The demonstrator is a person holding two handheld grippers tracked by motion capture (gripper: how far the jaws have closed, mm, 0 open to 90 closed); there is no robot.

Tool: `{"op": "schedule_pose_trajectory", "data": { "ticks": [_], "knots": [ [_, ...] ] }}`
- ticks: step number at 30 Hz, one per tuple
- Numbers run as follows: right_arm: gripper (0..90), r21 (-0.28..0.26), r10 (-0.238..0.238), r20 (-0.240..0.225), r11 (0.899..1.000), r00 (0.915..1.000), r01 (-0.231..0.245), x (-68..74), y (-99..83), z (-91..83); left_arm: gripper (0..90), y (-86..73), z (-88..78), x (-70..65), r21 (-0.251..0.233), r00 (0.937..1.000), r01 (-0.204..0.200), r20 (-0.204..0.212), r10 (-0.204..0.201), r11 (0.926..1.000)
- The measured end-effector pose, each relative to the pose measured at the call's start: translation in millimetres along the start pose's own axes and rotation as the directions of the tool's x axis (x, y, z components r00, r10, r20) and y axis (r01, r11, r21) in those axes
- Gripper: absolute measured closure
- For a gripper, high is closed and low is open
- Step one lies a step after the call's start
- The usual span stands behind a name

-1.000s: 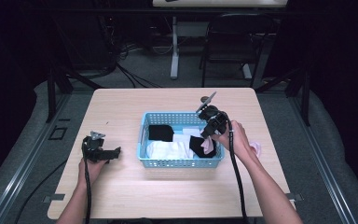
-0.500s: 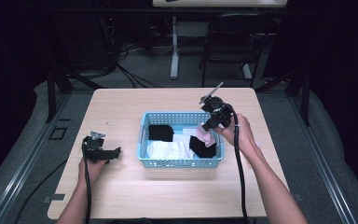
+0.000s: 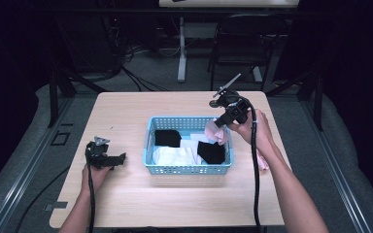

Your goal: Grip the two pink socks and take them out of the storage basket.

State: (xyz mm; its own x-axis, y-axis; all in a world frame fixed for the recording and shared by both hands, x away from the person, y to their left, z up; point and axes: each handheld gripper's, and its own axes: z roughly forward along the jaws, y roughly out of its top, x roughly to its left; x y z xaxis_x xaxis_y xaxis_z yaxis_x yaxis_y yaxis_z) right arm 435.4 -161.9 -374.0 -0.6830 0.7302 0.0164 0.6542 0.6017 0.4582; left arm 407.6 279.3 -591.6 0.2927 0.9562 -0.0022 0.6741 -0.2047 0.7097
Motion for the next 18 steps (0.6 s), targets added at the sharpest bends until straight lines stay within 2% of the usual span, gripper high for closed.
{"op": "schedule_pose_trajectory", "data": {
  "ticks": [10, 18],
  "knots": [
    [83.4, -0.025, 0.005, 0.019, 1.0, 0.9998, -0.005, -4.9, 3.4, -24.1, 1.1, 0.0, 0.0, 0.0, 0.0, 1.0, -0.001, 0.0, 0.001, 1.0],
    [83.3, -0.044, 0.031, 0.046, 0.999, 0.9985, -0.029, -15.3, -3.9, -41.9, 1.1, 0.0, 0.0, 0.0, 0.0, 1.0, -0.001, 0.0, 0.001, 1.0]
  ]
}}
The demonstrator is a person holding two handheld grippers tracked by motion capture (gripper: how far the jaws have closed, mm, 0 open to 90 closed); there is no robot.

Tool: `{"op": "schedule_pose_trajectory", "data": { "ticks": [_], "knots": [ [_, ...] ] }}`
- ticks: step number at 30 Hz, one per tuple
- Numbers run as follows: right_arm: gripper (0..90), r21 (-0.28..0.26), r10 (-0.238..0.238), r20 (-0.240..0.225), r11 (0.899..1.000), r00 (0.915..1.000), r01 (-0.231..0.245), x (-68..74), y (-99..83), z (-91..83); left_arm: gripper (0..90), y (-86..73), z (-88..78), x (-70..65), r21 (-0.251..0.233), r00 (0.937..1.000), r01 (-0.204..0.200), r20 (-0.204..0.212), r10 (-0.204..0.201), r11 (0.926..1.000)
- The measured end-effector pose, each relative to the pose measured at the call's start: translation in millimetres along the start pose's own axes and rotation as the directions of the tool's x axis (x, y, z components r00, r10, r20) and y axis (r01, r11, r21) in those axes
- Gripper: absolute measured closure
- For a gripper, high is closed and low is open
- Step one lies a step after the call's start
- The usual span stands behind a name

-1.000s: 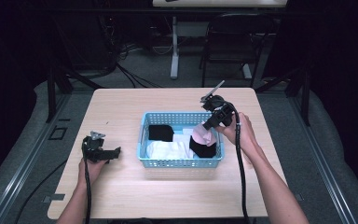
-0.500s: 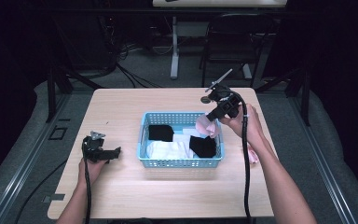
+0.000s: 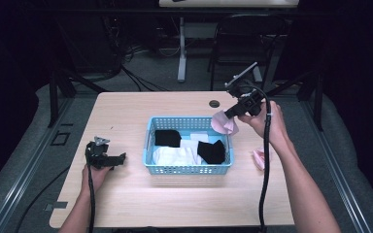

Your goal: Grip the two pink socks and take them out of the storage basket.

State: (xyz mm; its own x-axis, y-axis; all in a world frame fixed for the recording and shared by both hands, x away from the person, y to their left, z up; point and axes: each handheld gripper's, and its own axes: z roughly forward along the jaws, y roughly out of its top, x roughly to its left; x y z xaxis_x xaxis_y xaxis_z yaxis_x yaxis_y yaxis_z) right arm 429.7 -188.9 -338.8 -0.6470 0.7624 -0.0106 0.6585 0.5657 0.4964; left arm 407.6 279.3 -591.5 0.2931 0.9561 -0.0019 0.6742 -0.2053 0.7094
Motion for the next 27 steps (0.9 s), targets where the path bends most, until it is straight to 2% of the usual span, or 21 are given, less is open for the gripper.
{"op": "schedule_pose_trajectory", "data": {
  "ticks": [11, 16, 17, 23, 27],
  "knots": [
    [83.2, -0.018, 0.045, 0.036, 0.999, 0.9983, -0.044, -20.9, -17.7, -20.5, 1.1, -0.1, 0.2, -0.1, -0.003, 1.0, 0.001, 0.0, -0.001, 1.0],
    [83.2, -0.023, 0.075, 0.056, 0.997, 0.9956, -0.074, -33.5, -31.3, -29.7, 1.1, 0.0, 0.0, 0.0, 0.0, 1.0, 0.0, 0.0, 0.0, 1.0],
    [83.2, -0.028, 0.087, 0.062, 0.996, 0.9942, -0.086, -39.2, -38.6, -32.0, 1.1, 0.0, 0.0, 0.0, -0.001, 1.0, 0.0, -0.001, 0.0, 1.0],
    [83.1, -0.036, 0.114, 0.075, 0.993, 0.9906, -0.112, -49.0, -54.6, -30.6, 1.1, -0.1, 0.3, -0.1, -0.004, 1.0, 0.001, -0.001, -0.001, 1.0],
    [83.1, -0.009, 0.132, 0.076, 0.991, 0.9883, -0.132, -55.7, -65.9, -23.7, 1.0, 0.1, 0.6, -0.3, -0.005, 1.0, 0.0, -0.001, 0.0, 1.0]
  ]
}}
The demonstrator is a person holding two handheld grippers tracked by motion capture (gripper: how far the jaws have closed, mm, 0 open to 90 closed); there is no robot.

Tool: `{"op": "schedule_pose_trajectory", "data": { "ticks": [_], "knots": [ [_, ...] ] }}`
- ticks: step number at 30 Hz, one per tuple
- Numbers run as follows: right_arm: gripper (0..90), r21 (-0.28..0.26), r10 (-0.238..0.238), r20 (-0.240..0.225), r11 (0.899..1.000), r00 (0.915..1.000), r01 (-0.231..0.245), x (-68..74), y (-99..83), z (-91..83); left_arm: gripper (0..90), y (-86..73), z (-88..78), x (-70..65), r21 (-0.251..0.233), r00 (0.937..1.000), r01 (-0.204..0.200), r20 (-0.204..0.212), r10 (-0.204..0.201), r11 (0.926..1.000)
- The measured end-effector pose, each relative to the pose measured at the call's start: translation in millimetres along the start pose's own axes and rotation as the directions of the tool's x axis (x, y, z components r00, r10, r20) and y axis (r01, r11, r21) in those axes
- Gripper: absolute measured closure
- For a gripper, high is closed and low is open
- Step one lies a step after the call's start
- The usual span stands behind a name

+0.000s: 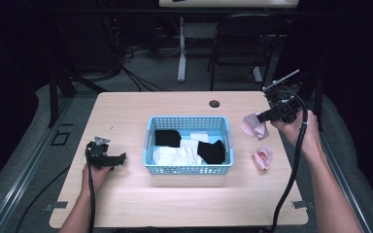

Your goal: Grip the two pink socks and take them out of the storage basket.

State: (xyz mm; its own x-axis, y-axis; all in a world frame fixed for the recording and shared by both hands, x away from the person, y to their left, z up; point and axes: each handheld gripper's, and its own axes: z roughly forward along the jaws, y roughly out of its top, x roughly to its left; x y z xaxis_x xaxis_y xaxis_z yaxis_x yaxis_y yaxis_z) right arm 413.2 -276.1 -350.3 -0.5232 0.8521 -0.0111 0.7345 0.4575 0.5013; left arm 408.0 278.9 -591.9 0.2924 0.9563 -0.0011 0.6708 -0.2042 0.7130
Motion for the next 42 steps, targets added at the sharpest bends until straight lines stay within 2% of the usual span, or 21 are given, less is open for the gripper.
{"op": "schedule_pose_trajectory", "data": {
  "ticks": [7, 16, 22, 27, 29, 30, 32, 34, 35, 37, 42],
  "knots": [
    [83.0, 0.008, 0.028, -0.004, 1.0, 0.9996, -0.028, -6.0, -12.3, 17.5, 1.0, 0.0, 0.0, 0.0, 0.0, 1.0, -0.001, 0.0, 0.001, 1.0],
    [82.7, 0.066, 0.063, -0.024, 0.996, 0.9977, -0.061, -9.1, -32.0, 56.8, 1.0, 0.0, -0.1, 0.1, 0.001, 1.0, -0.001, 0.0, 0.001, 1.0],
    [82.4, 0.081, 0.086, -0.036, 0.993, 0.9956, -0.083, -11.9, -42.6, 72.4, 1.0, 0.0, 0.0, 0.0, 0.0, 1.0, 0.0, 0.0, 0.0, 1.0],
    [81.6, 0.102, 0.12, -0.05, 0.988, 0.9915, -0.115, -13.1, -55.5, 92.3, 1.0, 0.0, 0.0, 0.0, 0.0, 1.0, -0.001, 0.0, 0.001, 1.0],
    [81.5, 0.113, 0.118, -0.044, 0.987, 0.992, -0.113, -13.6, -57.4, 95.3, 1.0, 0.0, -0.1, 0.1, 0.001, 1.0, -0.001, 0.0, 0.001, 1.0],
    [80.9, 0.132, 0.117, -0.057, 0.985, 0.9915, -0.109, -15.1, -60.8, 102.5, 1.0, -0.1, 0.0, 0.0, 0.0, 1.0, 0.0, -0.001, 0.0, 1.0],
    [80.9, 0.134, 0.12, -0.046, 0.985, 0.9917, -0.113, -15.0, -62.2, 104.6, 1.0, 0.0, 0.0, 0.0, 0.0, 1.0, 0.0, 0.0, 0.0, 1.0],
    [80.8, 0.15, 0.121, -0.038, 0.982, 0.992, -0.114, -15.8, -65.6, 112.0, 1.0, 0.0, 0.0, 0.1, 0.0, 1.0, -0.001, 0.0, 0.001, 1.0],
    [80.8, 0.153, 0.14, -0.036, 0.979, 0.9896, -0.133, -15.2, -67.3, 115.0, 1.0, 0.0, 0.0, 0.0, 0.0, 1.0, -0.001, 0.0, 0.001, 1.0],
    [80.5, 0.183, 0.138, -0.048, 0.975, 0.9893, -0.127, -17.3, -69.2, 119.6, 1.0, 0.0, -0.1, 0.1, 0.001, 1.0, -0.001, 0.0, 0.001, 1.0],
    [78.5, 0.207, 0.142, -0.044, 0.97, 0.989, -0.13, -15.7, -74.2, 133.9, 1.0, 0.0, -0.1, 0.1, 0.001, 1.0, -0.001, 0.001, 0.001, 1.0]
  ]
}}
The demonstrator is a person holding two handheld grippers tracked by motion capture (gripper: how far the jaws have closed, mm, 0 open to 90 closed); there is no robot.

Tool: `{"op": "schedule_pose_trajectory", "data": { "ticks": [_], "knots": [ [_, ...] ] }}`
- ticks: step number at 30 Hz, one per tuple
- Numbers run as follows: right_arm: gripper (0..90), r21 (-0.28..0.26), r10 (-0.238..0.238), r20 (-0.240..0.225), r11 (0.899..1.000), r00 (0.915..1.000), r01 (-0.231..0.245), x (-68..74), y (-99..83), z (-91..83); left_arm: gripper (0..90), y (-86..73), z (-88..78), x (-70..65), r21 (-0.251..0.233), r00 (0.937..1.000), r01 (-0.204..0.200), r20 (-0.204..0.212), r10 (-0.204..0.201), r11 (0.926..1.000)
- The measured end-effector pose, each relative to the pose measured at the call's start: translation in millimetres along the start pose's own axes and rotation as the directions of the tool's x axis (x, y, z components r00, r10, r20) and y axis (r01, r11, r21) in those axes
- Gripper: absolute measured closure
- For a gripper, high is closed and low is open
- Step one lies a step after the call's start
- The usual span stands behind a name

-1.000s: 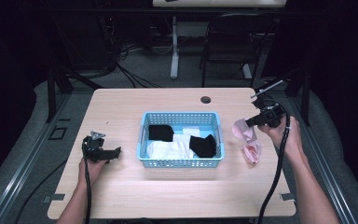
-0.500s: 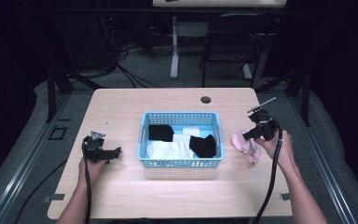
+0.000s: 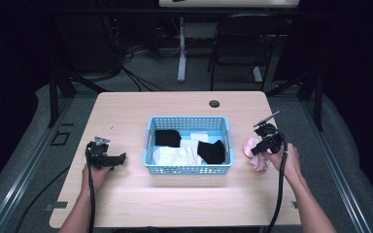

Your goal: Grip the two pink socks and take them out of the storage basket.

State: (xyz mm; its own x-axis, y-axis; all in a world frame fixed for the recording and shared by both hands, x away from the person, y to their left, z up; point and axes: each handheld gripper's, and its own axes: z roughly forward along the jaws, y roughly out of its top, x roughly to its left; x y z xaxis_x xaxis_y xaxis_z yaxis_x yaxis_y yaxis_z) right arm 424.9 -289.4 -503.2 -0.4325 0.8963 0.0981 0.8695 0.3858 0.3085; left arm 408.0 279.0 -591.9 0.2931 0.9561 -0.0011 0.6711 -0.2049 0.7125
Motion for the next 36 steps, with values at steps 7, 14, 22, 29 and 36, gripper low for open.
{"op": "schedule_pose_trajectory", "data": {
  "ticks": [7, 14, 22, 29, 36],
  "knots": [
    [61.1, -0.042, 0.024, 0.003, 0.999, 0.9997, -0.024, 2.5, 0.8, -0.5, 1.0, 0.0, 0.0, 0.0, 0.0, 1.0, 0.0, 0.0, 0.0, 1.0],
    [33.1, -0.071, 0.007, -0.003, 0.997, 1.0, -0.007, 5.4, -0.3, -18.7, 1.0, 0.0, 0.0, 0.0, 0.0, 1.0, 0.0, 0.0, 0.0, 1.0],
    [6.1, -0.126, -0.034, 0.016, 0.991, 0.9993, 0.036, 15.9, -14.5, -49.6, 1.0, 0.0, 0.1, -0.1, -0.001, 1.0, 0.0, -0.001, 0.0, 1.0],
    [0.0, -0.134, -0.06, 0.011, 0.989, 0.9982, 0.061, 22.2, -36.5, -64.8, 1.0, 0.0, 0.1, -0.1, -0.001, 1.0, 0.0, -0.001, 0.0, 1.0],
    [0.0, -0.091, -0.058, 0.002, 0.994, 0.9983, 0.058, 22.0, -64.9, -54.4, 1.0, 0.0, 0.1, -0.1, -0.001, 1.0, 0.001, -0.002, -0.001, 1.0]
  ]
}}
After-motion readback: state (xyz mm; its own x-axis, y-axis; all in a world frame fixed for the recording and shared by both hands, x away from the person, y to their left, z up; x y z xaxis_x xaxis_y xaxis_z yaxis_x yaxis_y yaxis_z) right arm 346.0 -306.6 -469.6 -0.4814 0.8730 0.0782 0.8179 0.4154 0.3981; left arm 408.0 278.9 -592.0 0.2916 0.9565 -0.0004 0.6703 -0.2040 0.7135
